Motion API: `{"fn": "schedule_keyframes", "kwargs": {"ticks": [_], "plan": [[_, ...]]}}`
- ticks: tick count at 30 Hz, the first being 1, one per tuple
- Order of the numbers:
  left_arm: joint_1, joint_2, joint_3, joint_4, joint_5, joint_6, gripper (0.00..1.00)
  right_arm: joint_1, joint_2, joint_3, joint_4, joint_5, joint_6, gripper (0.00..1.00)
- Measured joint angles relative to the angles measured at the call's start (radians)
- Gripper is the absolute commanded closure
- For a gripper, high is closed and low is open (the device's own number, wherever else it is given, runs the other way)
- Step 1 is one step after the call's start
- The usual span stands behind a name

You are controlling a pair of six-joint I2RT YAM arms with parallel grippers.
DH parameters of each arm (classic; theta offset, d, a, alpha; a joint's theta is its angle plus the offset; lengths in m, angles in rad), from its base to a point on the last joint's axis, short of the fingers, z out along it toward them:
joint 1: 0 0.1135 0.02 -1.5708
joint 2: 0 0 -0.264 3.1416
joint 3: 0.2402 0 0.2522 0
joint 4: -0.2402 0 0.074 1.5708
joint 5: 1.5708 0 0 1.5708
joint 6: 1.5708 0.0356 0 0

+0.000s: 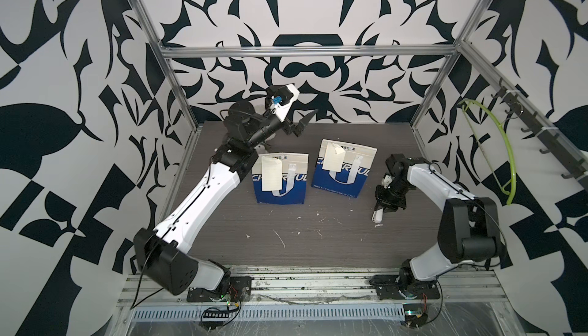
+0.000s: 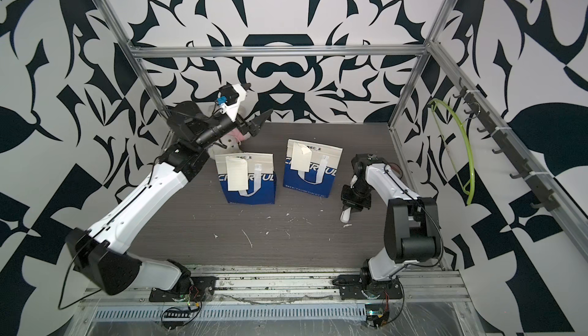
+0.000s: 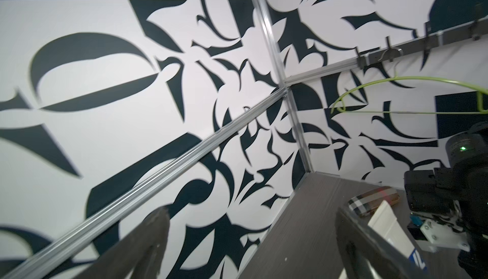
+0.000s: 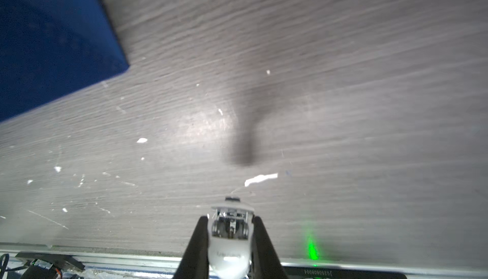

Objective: Staple the receipts to the bags
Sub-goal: Place the stapler at the center of the board, then reset both arms

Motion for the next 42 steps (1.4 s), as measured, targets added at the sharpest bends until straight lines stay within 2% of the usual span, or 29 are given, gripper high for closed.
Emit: {"fn": "schedule_keyframes", "kwargs": {"ticks": [2, 8, 14, 17, 21, 24, 27, 28, 33, 37, 42], "plan": [[0.043, -0.072, -0.063, -0.052, -0.065, -0.016, 0.0, -0.002, 0.056, 0.016, 0.014, -0.014, -0.014, 1.0], [0.227, -0.267, -0.315, -0.227, -0.226, -0.107, 0.0, -0.002, 0.196, 0.107, 0.038, -0.042, -0.054, 0.83], [0.317, -0.333, -0.51, -0.354, -0.309, -0.178, 0.0, -0.008, 0.233, 0.137, 0.056, -0.052, -0.078, 0.64], [0.349, -0.352, -0.571, -0.359, -0.34, -0.206, 0.0, -0.009, 0.226, 0.137, 0.077, -0.053, -0.081, 0.49], [0.379, -0.365, -0.65, -0.354, -0.41, -0.235, 0.0, -0.01, 0.159, 0.131, 0.106, -0.053, -0.088, 0.38], [0.398, -0.364, -0.727, -0.324, -0.47, -0.268, 0.0, -0.01, 0.04, 0.109, 0.154, -0.031, -0.092, 0.32], [0.41, -0.347, -0.817, -0.254, -0.536, -0.294, 0.0, -0.01, -0.106, 0.057, 0.257, 0.043, -0.099, 0.24], [0.415, -0.333, -0.849, -0.221, -0.555, -0.304, 0.0, -0.01, -0.157, 0.02, 0.318, 0.073, -0.101, 0.02], [0.442, -0.241, -0.953, -0.087, -0.65, -0.357, 0.0, -0.014, -0.341, -0.258, 0.675, 0.203, -0.114, 0.0], [0.474, -0.249, -1.021, 0.04, -0.726, -0.394, 0.0, -0.015, -0.351, -0.434, 0.92, 0.284, -0.127, 0.0], [0.52, -0.227, -1.048, 0.17, -0.682, -0.438, 0.0, -0.016, -0.332, -0.591, 1.24, 0.336, -0.17, 0.0]]}}
